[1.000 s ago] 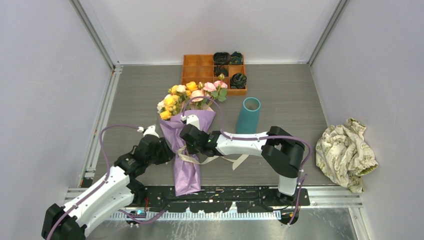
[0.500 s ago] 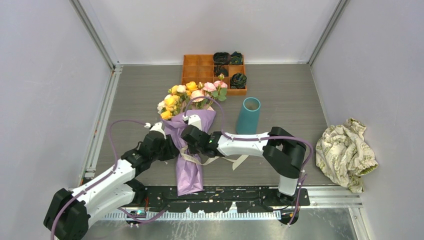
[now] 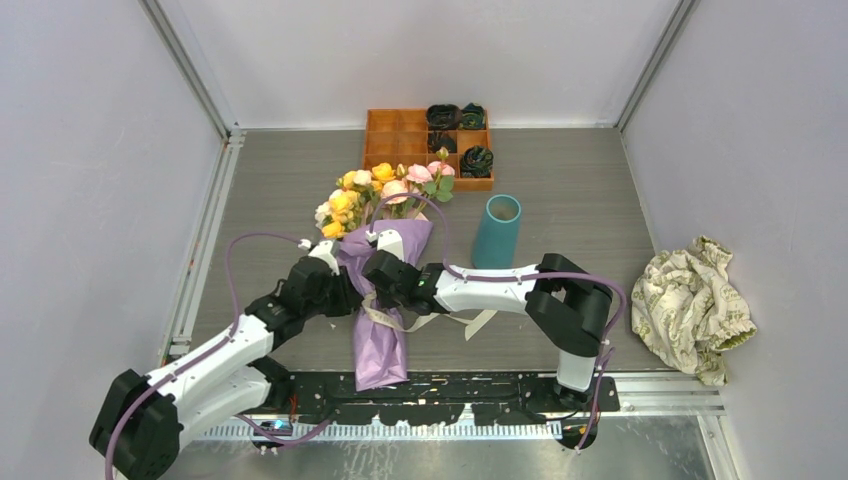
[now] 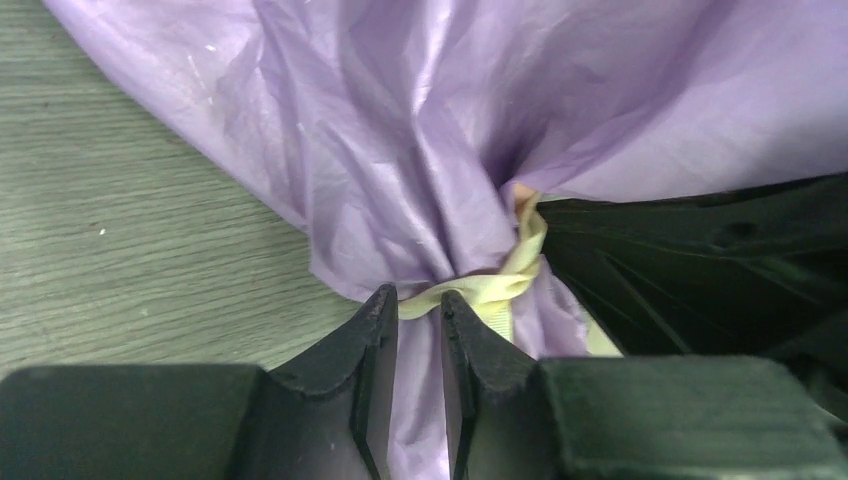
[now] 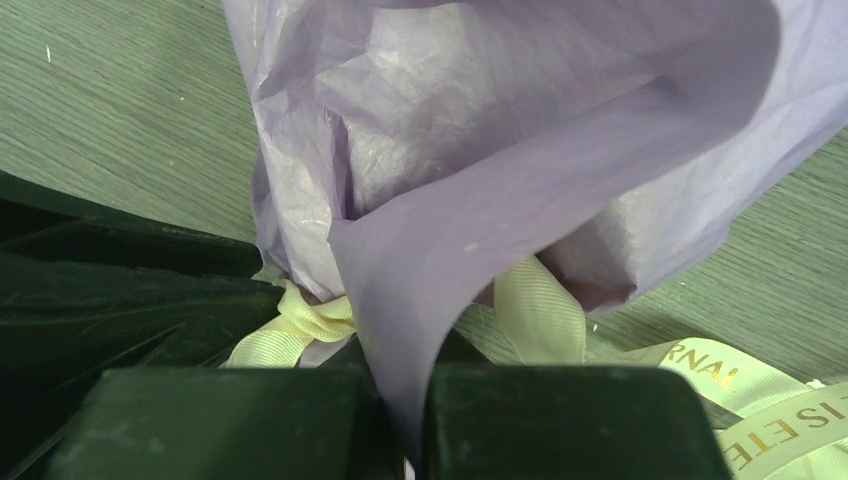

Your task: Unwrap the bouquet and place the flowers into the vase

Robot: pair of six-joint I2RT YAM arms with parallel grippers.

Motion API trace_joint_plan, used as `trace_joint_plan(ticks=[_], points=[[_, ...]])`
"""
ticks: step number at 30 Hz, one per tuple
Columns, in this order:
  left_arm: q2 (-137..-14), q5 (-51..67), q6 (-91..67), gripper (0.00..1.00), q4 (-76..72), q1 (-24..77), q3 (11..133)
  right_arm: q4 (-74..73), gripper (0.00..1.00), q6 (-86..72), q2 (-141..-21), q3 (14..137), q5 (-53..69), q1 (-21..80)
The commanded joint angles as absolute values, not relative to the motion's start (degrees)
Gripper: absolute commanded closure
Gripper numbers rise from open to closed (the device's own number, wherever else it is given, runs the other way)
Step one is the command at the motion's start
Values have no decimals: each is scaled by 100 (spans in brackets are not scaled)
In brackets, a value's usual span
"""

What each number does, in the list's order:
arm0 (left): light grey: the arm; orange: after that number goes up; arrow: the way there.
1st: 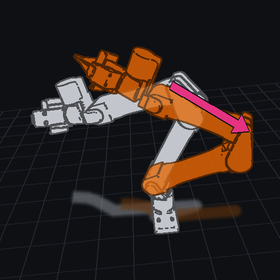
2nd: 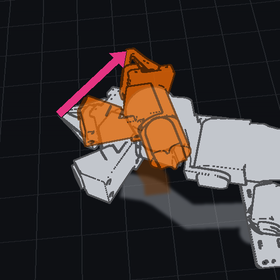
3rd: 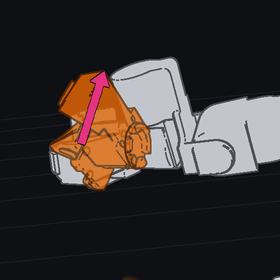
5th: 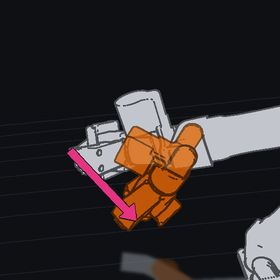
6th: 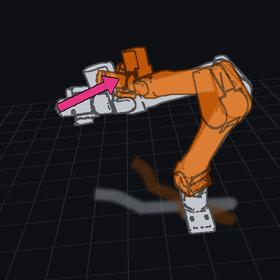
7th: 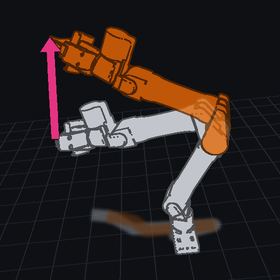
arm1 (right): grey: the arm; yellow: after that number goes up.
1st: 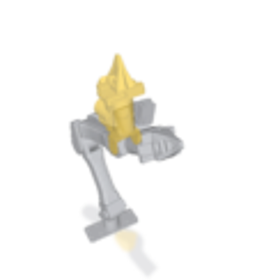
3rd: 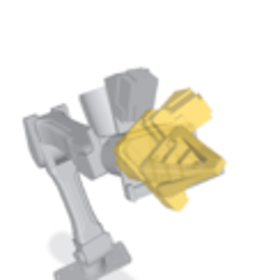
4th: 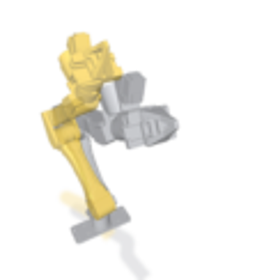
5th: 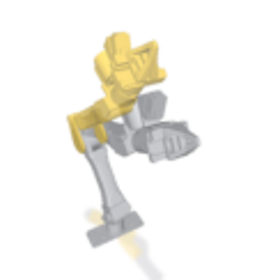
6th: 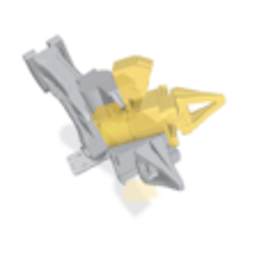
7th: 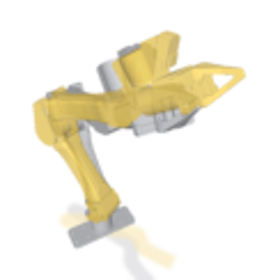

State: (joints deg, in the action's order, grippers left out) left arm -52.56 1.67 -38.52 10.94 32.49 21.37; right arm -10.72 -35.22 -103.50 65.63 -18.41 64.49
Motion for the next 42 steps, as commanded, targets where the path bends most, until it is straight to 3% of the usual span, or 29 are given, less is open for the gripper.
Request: trace_joint_plan(ticks=[1, 27, 30, 33, 42], points=[[-4849, 461, -3813, 76, 845, 3258, 2323, -833, 99, -3621, -10253, 6595, -1939, 6426], [-5451, 426, -3736, 73, 659, 3269, 2350, -747, 99, -3678, -10319, 6658, -1679, 6433], [-5600, 444, -3798, 79, 477, 3302, 2400, -744, 99, -3689, -10338, 6670, -1660, 6433], [-5729, 256, -3859, 95, 390, 3324, 2493, -734, 99, -3715, -10329, 6647, -1663, 6433], [-5575, -693, -4160, 100, 828, 3329, 2527, -846, 99, -3912, -10066, 6328, -2004, 6323]])
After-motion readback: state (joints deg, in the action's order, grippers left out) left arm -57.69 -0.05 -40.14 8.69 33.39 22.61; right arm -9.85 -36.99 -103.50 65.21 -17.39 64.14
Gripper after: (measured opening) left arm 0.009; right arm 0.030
